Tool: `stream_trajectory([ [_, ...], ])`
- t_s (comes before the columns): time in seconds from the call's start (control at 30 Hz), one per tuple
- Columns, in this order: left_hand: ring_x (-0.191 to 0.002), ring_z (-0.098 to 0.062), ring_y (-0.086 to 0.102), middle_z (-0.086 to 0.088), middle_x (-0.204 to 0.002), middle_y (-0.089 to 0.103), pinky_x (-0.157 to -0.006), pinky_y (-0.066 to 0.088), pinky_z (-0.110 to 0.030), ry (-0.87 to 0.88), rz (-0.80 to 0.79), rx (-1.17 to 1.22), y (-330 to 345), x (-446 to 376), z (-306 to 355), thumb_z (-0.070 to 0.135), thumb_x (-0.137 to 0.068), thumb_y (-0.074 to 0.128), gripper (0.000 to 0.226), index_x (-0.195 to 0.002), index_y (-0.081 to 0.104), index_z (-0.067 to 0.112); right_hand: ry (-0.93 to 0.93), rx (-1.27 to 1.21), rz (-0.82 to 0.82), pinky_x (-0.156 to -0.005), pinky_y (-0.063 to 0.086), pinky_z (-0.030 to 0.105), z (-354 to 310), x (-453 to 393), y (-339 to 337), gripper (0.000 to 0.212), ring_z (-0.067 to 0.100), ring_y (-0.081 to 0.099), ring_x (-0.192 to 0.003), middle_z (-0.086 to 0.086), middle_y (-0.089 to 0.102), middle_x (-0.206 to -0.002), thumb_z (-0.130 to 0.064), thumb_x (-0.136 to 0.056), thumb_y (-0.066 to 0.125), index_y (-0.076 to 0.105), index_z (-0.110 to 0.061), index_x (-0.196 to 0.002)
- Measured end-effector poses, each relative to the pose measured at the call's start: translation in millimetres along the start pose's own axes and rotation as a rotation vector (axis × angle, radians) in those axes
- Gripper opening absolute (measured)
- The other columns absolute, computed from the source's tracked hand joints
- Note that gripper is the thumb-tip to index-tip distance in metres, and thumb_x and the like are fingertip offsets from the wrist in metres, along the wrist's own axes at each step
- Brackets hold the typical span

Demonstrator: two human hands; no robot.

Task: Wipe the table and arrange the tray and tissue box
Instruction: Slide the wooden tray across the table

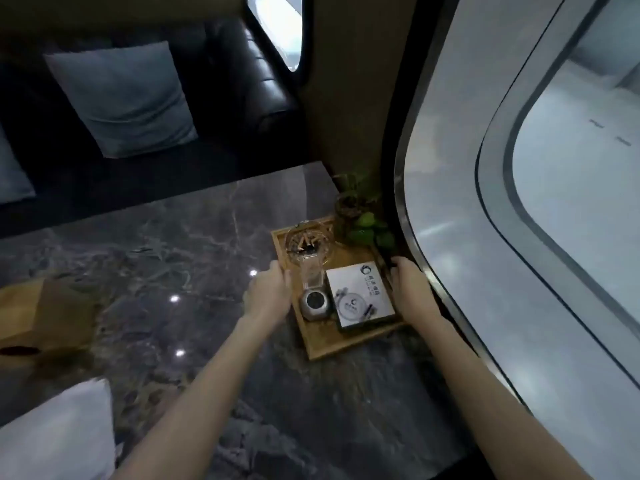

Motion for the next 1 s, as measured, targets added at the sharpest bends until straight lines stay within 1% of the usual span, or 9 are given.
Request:
stream_trajectory([
  [0.13,-0.091,-0.04,0.058,-0.02,-0.102,0.063,-0.077,0.047,-0.047,-0.065,-0.01,0.014,31,-4,-19,0.032,-0.096,0.032,0.028,-0.099,0.046,0.008,0.013,-0.005,-0.073,-0.107,0.036,0.039,25,-6,32,0.042,0.032,0.044,-0.125,0.017,0.047,-0.136,-0.017,-0.097,0.026,0.038,-0.01,-0.136],
  [0.23,-0.094,-0.041,0.057,-0.022,-0.105,0.063,-0.076,0.044,-0.045,-0.094,-0.023,0.045,52,-10,-31,0.032,-0.096,0.033,0.029,-0.105,0.044,0.007,-0.034,0.176,-0.087,-0.097,0.03,0.019,37,-11,43,0.042,0.025,0.04,-0.128,0.01,0.044,-0.14,-0.029,-0.099,0.023,0.04,-0.013,-0.135],
  [0.3,-0.096,-0.042,0.057,-0.023,-0.106,0.063,-0.076,0.042,-0.045,-0.107,-0.031,0.044,61,-13,-35,0.033,-0.096,0.033,0.031,-0.11,0.043,0.008,-0.036,0.26,-0.106,-0.101,0.032,0.026,44,-17,48,0.04,0.027,0.041,-0.127,0.015,0.043,-0.14,-0.018,-0.099,0.03,0.038,-0.01,-0.137],
  [0.37,-0.093,-0.042,0.059,-0.022,-0.104,0.064,-0.077,0.046,-0.046,-0.092,-0.039,0.051,70,-15,-35,0.036,-0.096,0.031,0.032,-0.114,0.041,0.011,-0.047,0.327,-0.064,-0.1,0.04,0.038,45,-21,50,0.044,0.037,0.049,-0.119,0.025,0.049,-0.129,0.005,-0.09,0.041,0.039,0.002,-0.134],
  [0.43,-0.089,-0.041,0.06,-0.022,-0.1,0.065,-0.077,0.048,-0.048,-0.063,-0.026,0.045,75,-16,-33,0.036,-0.096,0.03,0.032,-0.115,0.04,0.012,-0.099,0.34,-0.041,-0.081,0.054,0.039,43,-26,53,0.044,0.039,0.064,-0.094,0.028,0.064,-0.101,0.017,-0.072,0.055,0.055,0.011,-0.115],
  [0.57,-0.082,-0.041,0.062,-0.022,-0.091,0.067,-0.068,0.047,-0.046,-0.014,0.039,-0.03,82,-19,-34,0.031,-0.097,0.03,0.034,-0.119,0.04,0.007,-0.15,0.598,-0.08,-0.064,0.048,0.012,42,-30,57,0.046,0.005,0.063,-0.067,-0.004,0.069,-0.073,-0.006,-0.068,0.032,0.072,-0.016,-0.088],
  [0.73,-0.074,-0.04,0.062,-0.023,-0.083,0.067,-0.065,0.051,-0.048,-0.006,0.057,-0.049,81,-24,-37,0.038,-0.095,0.033,0.037,-0.111,0.044,0.006,-0.242,0.827,-0.133,-0.055,0.045,0.014,33,-32,57,0.034,0.01,0.058,-0.054,0.002,0.064,-0.057,-0.008,-0.06,0.043,0.073,-0.003,-0.074],
  [0.9,-0.077,-0.04,0.062,-0.021,-0.086,0.066,-0.068,0.051,-0.047,-0.03,0.04,-0.017,79,-34,-37,0.037,-0.094,0.041,0.034,-0.106,0.047,0.006,-0.192,0.581,-0.022,-0.065,0.055,0.023,39,-23,49,0.039,0.024,0.067,-0.068,0.018,0.068,-0.075,0.008,-0.063,0.055,0.066,0.006,-0.101],
  [1.0,-0.078,-0.041,0.062,-0.023,-0.088,0.066,-0.068,0.049,-0.046,-0.021,0.053,-0.035,80,-36,-36,0.034,-0.094,0.042,0.032,-0.106,0.047,0.005,-0.137,0.214,-0.141,-0.108,0.031,0.032,64,-7,53,0.049,0.032,0.039,-0.132,0.023,0.04,-0.143,0.003,-0.092,0.039,0.033,-0.001,-0.14],
])
Point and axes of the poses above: each hand's wrist, its own x-axis away from the middle knuckle, its own y-axis out of the palm, z = x × y, the point moved 5 cm from there along -x, towards the middle knuckle
